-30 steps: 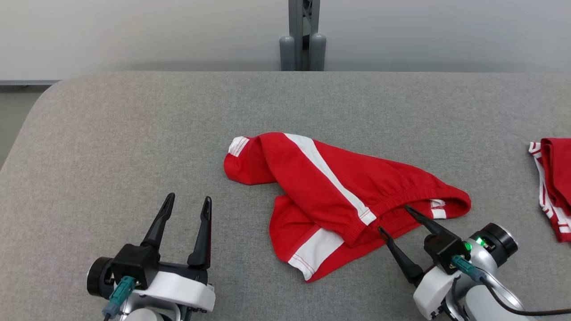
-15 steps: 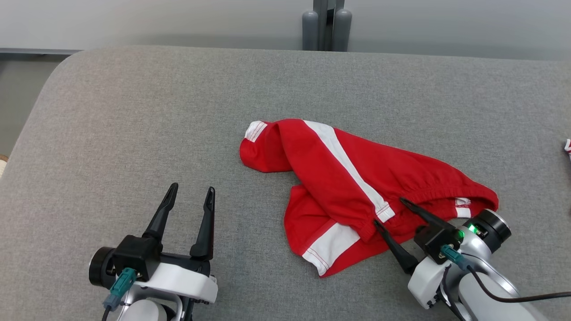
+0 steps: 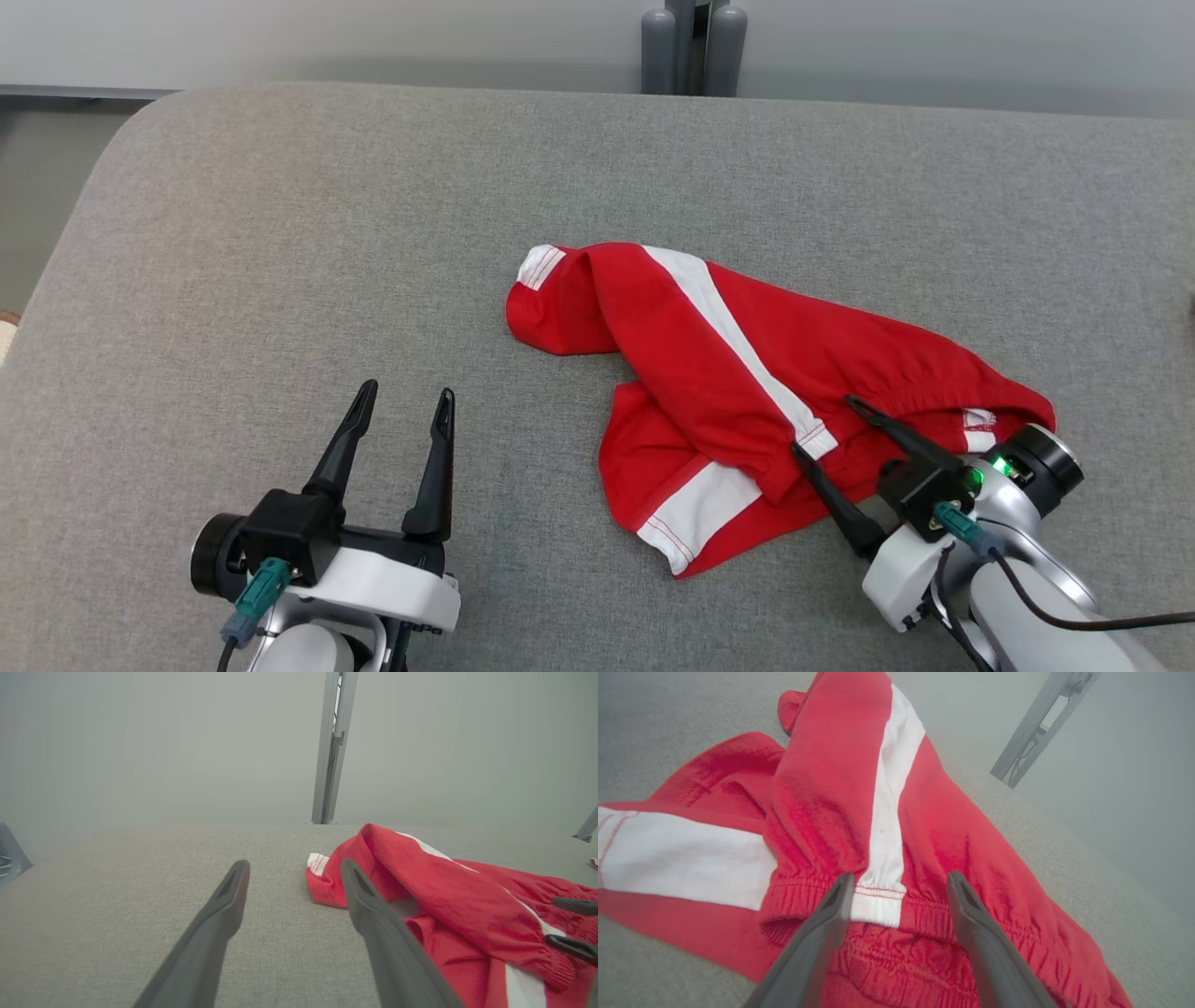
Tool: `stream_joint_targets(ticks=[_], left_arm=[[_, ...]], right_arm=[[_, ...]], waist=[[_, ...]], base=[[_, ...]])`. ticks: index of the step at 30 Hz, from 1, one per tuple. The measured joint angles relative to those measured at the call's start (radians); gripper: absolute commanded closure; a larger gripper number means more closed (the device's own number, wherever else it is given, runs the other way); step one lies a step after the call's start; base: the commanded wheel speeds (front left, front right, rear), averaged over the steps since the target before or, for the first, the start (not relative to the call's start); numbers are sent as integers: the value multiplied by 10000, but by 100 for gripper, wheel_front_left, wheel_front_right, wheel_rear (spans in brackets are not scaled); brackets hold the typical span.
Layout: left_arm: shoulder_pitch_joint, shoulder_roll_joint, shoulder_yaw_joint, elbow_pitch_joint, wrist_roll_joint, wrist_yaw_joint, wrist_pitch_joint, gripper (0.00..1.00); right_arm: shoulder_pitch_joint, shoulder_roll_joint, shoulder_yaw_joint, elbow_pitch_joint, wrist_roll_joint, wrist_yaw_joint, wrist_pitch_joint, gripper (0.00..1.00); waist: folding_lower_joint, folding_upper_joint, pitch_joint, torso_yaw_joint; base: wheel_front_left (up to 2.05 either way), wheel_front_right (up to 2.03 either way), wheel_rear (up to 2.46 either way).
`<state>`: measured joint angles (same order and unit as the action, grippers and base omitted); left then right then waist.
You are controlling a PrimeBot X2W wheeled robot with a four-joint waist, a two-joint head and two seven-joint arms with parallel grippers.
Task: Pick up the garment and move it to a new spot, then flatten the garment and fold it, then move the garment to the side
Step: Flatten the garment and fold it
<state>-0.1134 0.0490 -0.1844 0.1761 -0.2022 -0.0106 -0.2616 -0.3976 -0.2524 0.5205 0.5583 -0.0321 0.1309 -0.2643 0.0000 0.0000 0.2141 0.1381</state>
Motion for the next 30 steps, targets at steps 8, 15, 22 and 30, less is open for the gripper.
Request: stream_joint_targets(ticks=[8, 15, 22, 30], left_arm=[[-145, 0, -36, 27, -25, 27, 0, 0], [-224, -2, -173, 63, -77, 29, 0, 0], [-238, 0, -188, 65, -115, 61, 0, 0], [-226, 0, -173, 96, -163, 117, 0, 0]], right_arm=[[-6, 474, -244, -31, 1003, 0, 0, 0], [-389, 439, 303, 863, 1469, 0, 0, 0], [-701, 472, 454, 1507, 1818, 2, -4, 100], [-722, 328, 393, 918, 2230, 0, 0, 100]], waist=[[0, 0, 155, -45], [0, 0, 212, 78], [0, 0, 270, 225], [0, 0, 111, 186]], base=[[0, 0, 0], [0, 0, 0], [0, 0, 0], [0, 0, 0]])
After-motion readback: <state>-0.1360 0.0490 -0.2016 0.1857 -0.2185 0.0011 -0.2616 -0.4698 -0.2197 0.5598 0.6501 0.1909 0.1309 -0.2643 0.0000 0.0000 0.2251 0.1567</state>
